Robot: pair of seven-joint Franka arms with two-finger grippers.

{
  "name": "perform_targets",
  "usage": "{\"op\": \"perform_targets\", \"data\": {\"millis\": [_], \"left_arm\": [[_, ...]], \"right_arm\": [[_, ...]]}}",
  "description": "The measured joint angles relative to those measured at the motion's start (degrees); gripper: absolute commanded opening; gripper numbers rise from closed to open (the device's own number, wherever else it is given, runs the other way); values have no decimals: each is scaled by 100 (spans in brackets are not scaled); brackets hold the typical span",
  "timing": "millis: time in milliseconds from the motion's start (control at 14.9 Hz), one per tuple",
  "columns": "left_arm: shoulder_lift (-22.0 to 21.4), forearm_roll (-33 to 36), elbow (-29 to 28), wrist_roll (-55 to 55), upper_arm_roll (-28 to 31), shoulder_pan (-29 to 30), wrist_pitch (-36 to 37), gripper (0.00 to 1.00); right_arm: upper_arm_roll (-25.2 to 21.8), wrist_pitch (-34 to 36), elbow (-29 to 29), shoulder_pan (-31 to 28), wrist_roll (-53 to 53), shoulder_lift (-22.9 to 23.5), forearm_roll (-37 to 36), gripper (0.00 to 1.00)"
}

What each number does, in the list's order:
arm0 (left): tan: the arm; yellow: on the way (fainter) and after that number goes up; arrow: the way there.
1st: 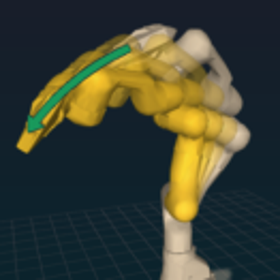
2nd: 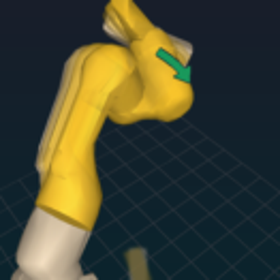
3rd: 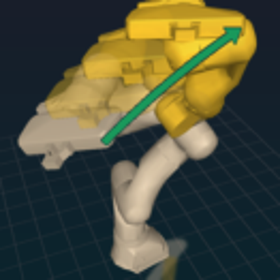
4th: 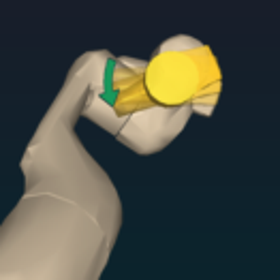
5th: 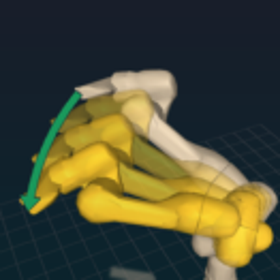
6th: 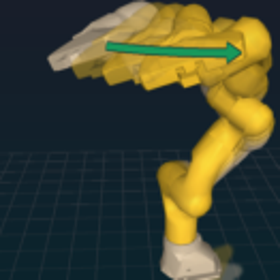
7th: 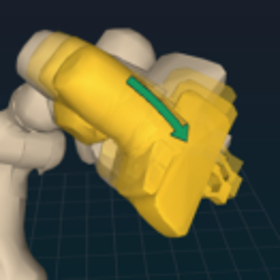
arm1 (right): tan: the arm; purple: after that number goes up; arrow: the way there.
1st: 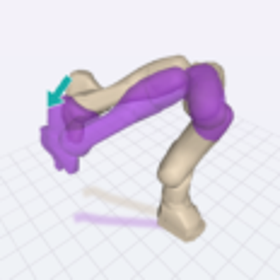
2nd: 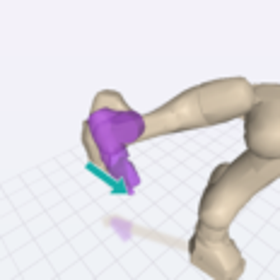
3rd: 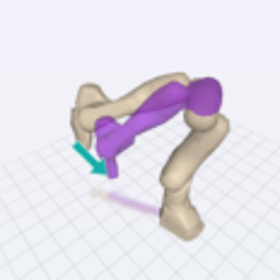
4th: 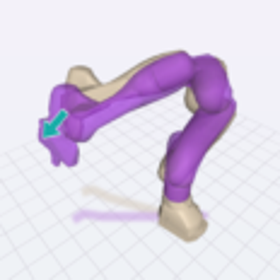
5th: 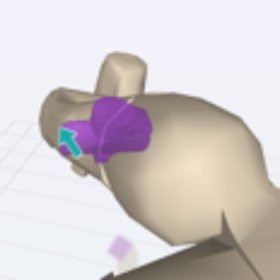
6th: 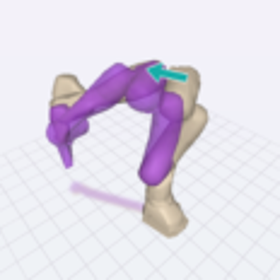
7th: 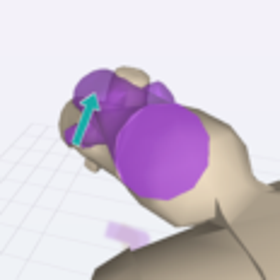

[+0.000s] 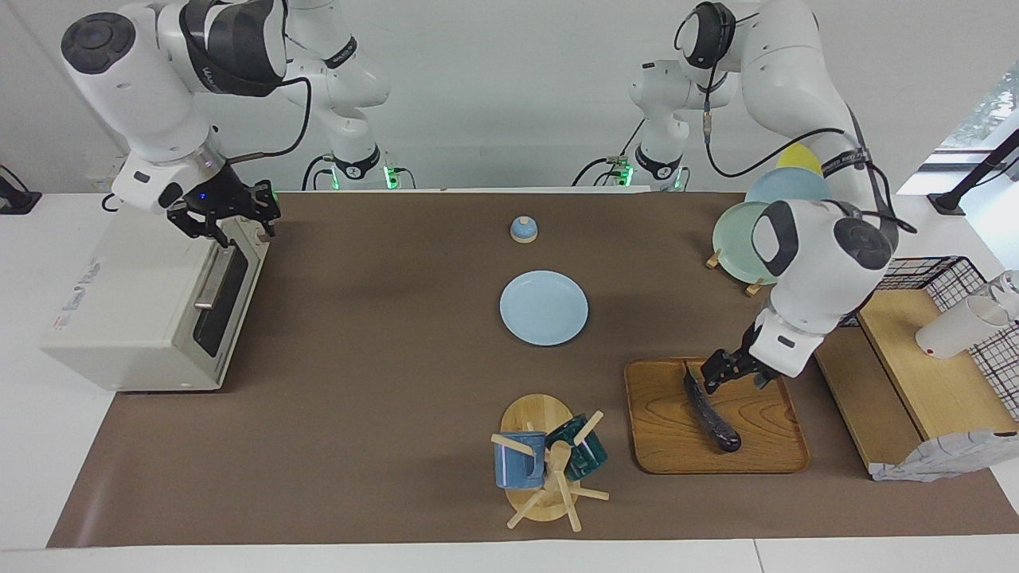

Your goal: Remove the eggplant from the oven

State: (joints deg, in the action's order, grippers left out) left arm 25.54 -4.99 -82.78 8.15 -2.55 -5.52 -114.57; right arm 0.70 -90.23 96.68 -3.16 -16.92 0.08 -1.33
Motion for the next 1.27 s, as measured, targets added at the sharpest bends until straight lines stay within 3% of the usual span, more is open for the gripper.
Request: {"op": "perform_targets", "data": {"millis": [402, 670, 938, 1273], "left_arm": [[-1563, 256, -72, 0, 96, 46, 1924, 100], [-2360, 313, -677, 0, 74, 42, 2379, 100], [-2599, 314, -1170, 0, 60, -29, 2634, 100], [-2659, 314, -990, 0, 59, -56, 3141, 100]], "right_arm": [[-271, 249, -280, 502, 407, 69, 0, 100], [-442, 266, -279, 505, 407, 79, 0, 100], [-450, 265, -280, 506, 407, 80, 0, 100], [-450, 263, -320, 504, 407, 77, 0, 100]]}}
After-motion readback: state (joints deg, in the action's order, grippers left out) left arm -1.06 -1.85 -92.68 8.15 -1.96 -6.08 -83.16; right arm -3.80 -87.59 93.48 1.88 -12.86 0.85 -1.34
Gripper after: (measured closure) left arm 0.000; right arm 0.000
